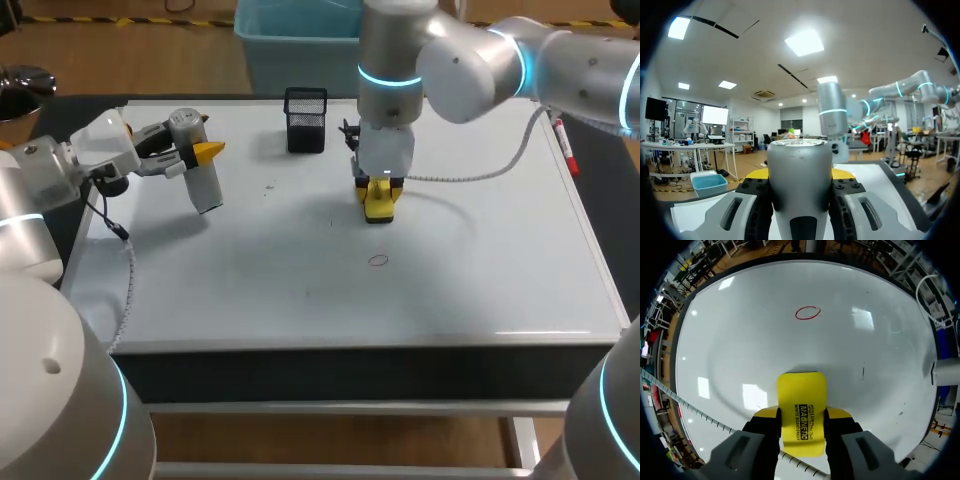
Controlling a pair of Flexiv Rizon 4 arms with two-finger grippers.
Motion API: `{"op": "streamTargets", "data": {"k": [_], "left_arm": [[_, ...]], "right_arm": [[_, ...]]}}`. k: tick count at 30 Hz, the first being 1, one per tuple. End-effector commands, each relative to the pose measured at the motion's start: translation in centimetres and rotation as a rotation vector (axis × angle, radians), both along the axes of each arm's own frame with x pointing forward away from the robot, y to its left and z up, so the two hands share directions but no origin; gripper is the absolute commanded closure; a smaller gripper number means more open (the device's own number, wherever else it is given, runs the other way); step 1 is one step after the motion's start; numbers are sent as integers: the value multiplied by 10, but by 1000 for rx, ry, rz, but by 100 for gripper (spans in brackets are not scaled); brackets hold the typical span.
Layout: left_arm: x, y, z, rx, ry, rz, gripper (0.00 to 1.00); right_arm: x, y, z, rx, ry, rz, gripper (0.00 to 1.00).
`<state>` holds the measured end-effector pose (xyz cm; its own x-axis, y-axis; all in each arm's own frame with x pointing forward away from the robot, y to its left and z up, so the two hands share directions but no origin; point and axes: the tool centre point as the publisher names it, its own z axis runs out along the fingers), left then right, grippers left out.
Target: Pick up the inspection probe, press it on each red-marked spot on the whiteboard one by one, put down the probe, pick up the eraser, and wipe off all the red marks.
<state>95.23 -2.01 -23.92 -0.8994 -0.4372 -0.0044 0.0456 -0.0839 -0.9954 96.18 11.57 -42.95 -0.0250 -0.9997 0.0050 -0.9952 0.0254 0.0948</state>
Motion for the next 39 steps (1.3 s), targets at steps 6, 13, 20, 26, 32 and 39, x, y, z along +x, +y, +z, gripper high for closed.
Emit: {"op": "streamTargets", "data": {"k": [6,13,20,26,32,39], "left_arm": [[0,-1,1,-1,-2,2,100],[0,-1,1,-1,-2,2,100],[0,-1,1,-1,-2,2,100],[0,-1,1,-1,-2,2,100],[0,-1,1,-1,-2,2,100],[0,-1,1,-1,-2,2,100]], "right_arm": [[18,-25,-14,-32,14,-59,100],[33,-56,-14,-42,4,-135,100],[42,-75,-12,-39,-3,-184,100],[46,-83,-3,-23,-19,-209,100],[63,-99,16,-7,-49,-251,100],[92,-129,35,-22,-64,-323,100]]}}
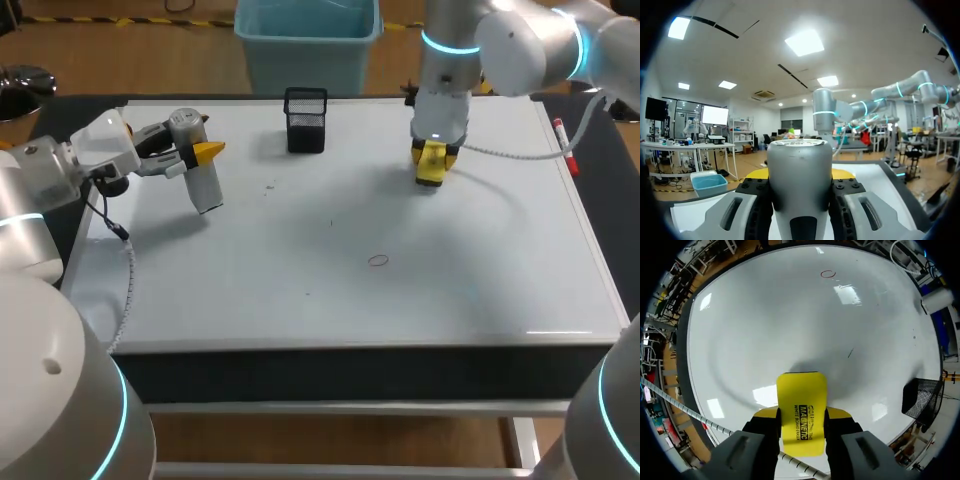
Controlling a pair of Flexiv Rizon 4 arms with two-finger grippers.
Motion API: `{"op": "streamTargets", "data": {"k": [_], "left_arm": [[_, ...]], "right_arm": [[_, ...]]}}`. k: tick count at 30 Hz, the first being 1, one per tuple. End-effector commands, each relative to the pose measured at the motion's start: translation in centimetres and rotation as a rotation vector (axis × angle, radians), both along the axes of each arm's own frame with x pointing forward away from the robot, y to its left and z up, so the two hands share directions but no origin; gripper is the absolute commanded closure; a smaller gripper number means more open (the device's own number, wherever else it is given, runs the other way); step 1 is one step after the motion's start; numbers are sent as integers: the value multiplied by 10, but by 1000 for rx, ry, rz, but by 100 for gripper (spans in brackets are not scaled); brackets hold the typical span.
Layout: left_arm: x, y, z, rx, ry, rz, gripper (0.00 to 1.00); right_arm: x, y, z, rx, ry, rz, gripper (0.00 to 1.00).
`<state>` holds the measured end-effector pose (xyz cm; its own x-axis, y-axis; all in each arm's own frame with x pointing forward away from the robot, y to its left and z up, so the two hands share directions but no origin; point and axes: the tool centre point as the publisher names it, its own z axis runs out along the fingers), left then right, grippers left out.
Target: Pick up the inspection probe, press it on each red-marked spot on the whiteboard one by one, put down the probe, pick up the eraser, and wipe off all the red marks.
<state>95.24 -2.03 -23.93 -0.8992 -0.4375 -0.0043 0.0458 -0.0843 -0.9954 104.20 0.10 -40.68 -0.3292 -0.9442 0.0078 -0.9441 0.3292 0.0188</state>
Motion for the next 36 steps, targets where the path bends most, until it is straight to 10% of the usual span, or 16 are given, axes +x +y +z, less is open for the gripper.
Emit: {"op": "streamTargets", "data": {"k": [1,13,36], "left_arm": [[0,0,1,-1,-2,2,100],[0,0,1,-1,-2,2,100],[0,0,1,-1,-2,2,100]], "right_arm": [[15,-18,13,-4,11,-22,100],[42,-57,11,-19,44,-100,100],[34,-65,13,-10,64,-116,100]]}}
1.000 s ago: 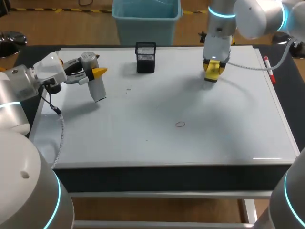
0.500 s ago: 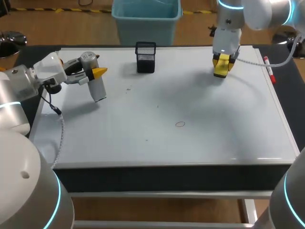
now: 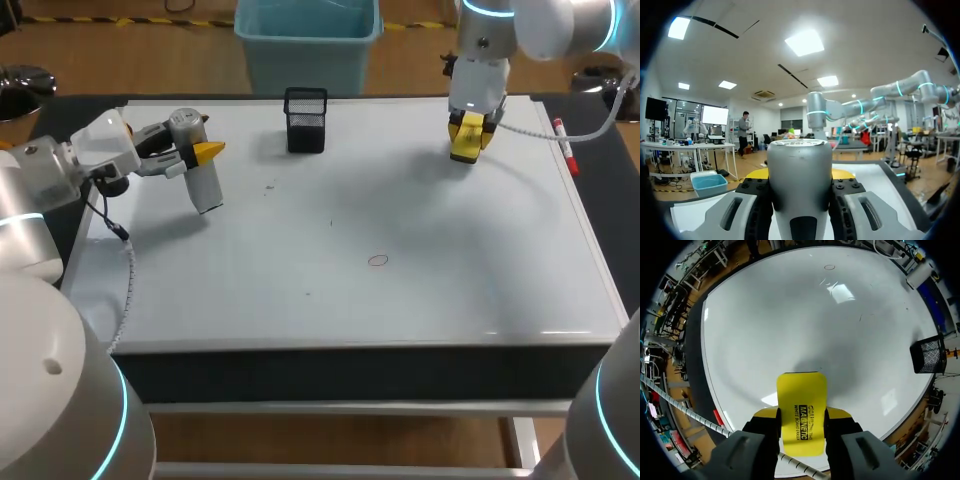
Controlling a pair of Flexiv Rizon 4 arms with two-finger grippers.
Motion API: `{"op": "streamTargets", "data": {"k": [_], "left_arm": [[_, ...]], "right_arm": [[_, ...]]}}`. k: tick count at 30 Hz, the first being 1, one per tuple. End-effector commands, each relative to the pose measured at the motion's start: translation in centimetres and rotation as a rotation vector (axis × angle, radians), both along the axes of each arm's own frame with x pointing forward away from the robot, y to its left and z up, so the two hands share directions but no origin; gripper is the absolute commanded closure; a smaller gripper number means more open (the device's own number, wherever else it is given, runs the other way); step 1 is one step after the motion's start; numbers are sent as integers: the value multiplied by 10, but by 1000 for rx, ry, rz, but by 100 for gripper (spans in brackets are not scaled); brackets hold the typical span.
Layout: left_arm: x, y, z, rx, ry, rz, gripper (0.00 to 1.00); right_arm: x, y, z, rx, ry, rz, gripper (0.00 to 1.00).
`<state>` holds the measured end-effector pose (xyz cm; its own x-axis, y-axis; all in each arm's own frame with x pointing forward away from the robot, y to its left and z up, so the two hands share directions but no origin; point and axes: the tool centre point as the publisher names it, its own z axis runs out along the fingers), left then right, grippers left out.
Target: Pick up the inspection probe, press it on each red-marked spot on the whiteboard one by one, put down the probe, pick up the eraser, and wipe off all the red marks.
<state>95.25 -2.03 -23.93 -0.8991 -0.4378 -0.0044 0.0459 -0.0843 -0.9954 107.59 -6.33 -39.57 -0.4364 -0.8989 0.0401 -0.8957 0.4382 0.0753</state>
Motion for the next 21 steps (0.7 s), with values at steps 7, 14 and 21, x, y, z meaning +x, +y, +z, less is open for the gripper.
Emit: {"op": "streamTargets", "data": {"k": [7,14,21], "left_arm": [[0,0,1,-1,-1,2,100],[-8,-21,5,-8,-7,-31,100],[-23,-70,12,-20,2,-118,100]], "right_arm": [[0,-1,1,-2,-1,2,100],[0,-1,1,-2,-1,2,100],[0,-1,1,-2,-1,2,100]]}}
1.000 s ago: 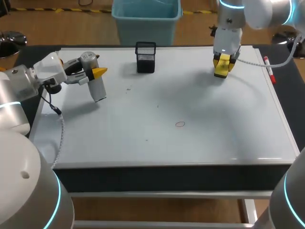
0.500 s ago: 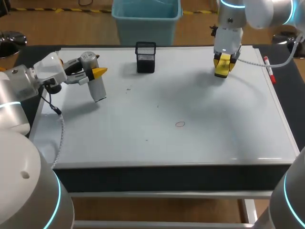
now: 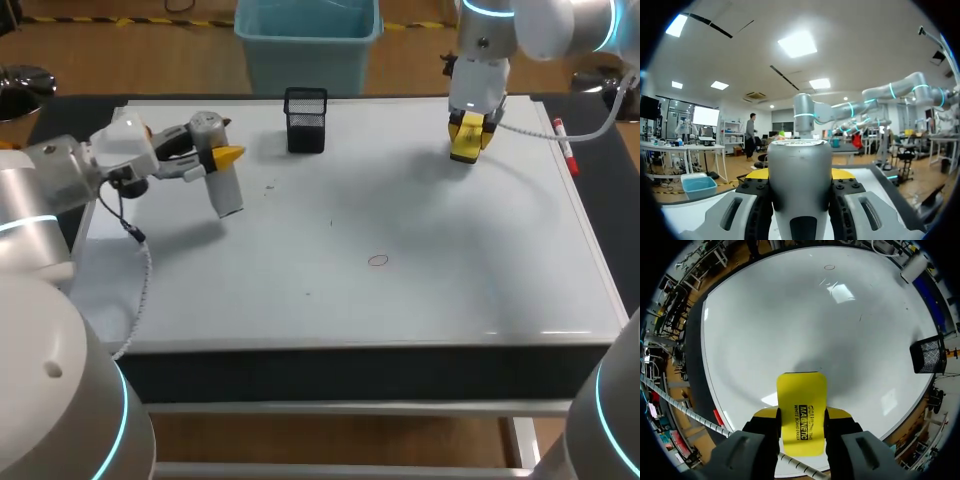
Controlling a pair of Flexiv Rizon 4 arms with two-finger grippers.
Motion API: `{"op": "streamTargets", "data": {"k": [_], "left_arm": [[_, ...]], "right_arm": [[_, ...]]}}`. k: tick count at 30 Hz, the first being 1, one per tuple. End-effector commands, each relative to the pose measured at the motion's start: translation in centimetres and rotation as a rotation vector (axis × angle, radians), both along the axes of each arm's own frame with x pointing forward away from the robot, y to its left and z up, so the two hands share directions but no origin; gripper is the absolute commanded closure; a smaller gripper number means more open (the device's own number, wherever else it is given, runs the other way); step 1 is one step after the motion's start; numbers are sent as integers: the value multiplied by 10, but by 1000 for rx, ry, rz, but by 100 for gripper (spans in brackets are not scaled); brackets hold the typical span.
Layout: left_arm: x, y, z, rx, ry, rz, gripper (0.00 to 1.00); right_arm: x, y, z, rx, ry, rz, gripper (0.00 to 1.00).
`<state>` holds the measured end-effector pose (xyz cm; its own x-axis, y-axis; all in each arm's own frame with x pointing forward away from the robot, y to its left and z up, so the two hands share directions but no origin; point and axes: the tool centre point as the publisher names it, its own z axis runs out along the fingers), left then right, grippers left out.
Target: Pick up the inspection probe, press it on each red-marked spot on the whiteboard one by one, put down the probe, pick up the eraser, and wipe off all the red marks.
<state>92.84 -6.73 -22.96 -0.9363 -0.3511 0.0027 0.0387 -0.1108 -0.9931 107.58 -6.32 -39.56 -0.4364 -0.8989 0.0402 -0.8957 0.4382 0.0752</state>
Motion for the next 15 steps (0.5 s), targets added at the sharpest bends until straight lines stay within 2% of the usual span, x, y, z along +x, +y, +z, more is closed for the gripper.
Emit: {"op": "streamTargets", "data": {"k": [1,3,15], "left_arm": [[-1,-34,3,6,11,-43,100],[-3,-47,5,-1,0,-69,100],[-16,-138,10,-23,26,-258,100]], "right_arm": [[0,-1,1,-2,-1,2,100],[0,-1,1,-2,-1,2,100],[0,-1,1,-2,-1,2,100]]}}
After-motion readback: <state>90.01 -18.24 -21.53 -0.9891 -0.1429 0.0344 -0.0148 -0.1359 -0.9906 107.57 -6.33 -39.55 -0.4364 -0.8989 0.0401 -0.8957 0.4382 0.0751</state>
